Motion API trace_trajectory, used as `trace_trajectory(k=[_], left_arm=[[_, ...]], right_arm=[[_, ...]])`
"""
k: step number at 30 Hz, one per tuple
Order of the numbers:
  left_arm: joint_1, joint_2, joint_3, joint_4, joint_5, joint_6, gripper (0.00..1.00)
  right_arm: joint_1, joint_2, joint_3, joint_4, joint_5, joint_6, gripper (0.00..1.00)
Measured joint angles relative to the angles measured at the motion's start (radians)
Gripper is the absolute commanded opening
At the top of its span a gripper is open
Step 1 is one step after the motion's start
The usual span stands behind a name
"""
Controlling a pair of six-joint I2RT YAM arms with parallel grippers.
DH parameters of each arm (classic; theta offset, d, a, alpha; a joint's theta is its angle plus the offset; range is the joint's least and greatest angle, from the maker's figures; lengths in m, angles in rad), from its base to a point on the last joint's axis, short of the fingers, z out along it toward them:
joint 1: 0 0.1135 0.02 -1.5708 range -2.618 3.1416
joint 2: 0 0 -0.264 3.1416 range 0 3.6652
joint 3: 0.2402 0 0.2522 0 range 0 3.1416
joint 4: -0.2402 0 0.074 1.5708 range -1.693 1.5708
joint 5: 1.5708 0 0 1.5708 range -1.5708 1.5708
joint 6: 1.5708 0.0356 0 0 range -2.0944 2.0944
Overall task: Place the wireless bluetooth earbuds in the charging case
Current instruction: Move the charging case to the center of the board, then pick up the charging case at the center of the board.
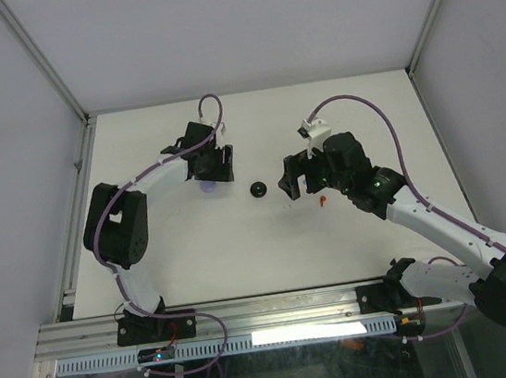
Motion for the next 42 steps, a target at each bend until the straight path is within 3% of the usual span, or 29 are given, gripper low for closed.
trace_trajectory(k=[9,26,42], left_arm=[[0.003,-0.182,-0.125,0.021,-0.151,-0.068,0.64],[0.003,-0.049,-0.139,0.035,-0.222,-0.031,0.62],[0.005,-0.036,-0.104,0.037,-0.282,-0.036,0.64]], right_arm=[[0.0,0.0,0.0,0.0,-0.002,0.0,0.93],[0.0,-0.001,0.0,-0.003,-0.004,-0.001,0.94],[0.0,-0.001,0.0,-0.004,-0.008,-0.004,0.94]])
